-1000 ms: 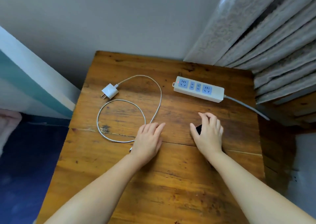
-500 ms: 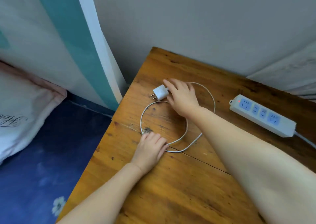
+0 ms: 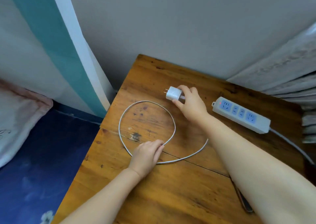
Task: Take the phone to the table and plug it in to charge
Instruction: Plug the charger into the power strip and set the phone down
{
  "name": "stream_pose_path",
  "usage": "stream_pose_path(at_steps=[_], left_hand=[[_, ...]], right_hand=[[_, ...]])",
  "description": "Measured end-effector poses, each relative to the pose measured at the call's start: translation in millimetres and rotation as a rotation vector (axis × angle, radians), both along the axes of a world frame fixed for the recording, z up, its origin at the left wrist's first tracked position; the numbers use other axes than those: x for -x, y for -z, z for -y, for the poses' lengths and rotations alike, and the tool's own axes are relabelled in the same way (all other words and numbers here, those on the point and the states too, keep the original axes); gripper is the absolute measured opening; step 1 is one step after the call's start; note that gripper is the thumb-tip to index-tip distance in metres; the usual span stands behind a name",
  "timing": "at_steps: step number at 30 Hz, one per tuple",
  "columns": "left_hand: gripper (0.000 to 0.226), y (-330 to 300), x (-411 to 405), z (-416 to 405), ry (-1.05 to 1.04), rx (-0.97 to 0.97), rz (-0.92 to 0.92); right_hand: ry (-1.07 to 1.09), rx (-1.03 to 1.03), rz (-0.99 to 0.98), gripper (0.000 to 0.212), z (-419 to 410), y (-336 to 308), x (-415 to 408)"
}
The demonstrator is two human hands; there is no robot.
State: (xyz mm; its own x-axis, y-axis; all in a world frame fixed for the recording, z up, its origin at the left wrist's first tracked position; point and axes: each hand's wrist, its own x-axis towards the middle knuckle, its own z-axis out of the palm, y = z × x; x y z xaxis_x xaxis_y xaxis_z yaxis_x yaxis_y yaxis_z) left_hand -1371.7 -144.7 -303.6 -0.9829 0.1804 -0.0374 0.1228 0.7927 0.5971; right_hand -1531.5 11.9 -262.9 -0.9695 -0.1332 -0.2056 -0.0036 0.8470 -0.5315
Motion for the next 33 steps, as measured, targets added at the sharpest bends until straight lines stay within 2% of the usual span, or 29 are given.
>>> stream_pose_path(at_steps=[3, 5, 11, 19, 25, 33], left_hand=[[0.019, -3, 3, -27, -0.039, -0.073, 0.102], [0.018, -8, 6, -49, -0.05, -0.127, 0.114], [0.013, -20, 16, -98, -0.003, -0.194, 0.107], [0.012, -15, 16, -106, 0.022, -0.192, 0.109], [0.014, -13, 10, -109, 0.023, -0.16, 0.114], [0.016, -19, 15, -116, 0.03, -0.169, 0.091]], right_hand=[[0.179, 0.022, 0.046, 0.05, -70, -29, 1], [0.233, -0.059, 0.065, 0.051, -119, -48, -1], [0.145, -0.389, 0.178, 0.049, -205, -70, -9], [0.012, -0.486, 0.225, 0.05, -214, -61, -10], [-0.199, -0.726, 0.258, 0.014, -192, -74, 7], [-0.274, -0.785, 0.254, 0.016, -162, -63, 16]])
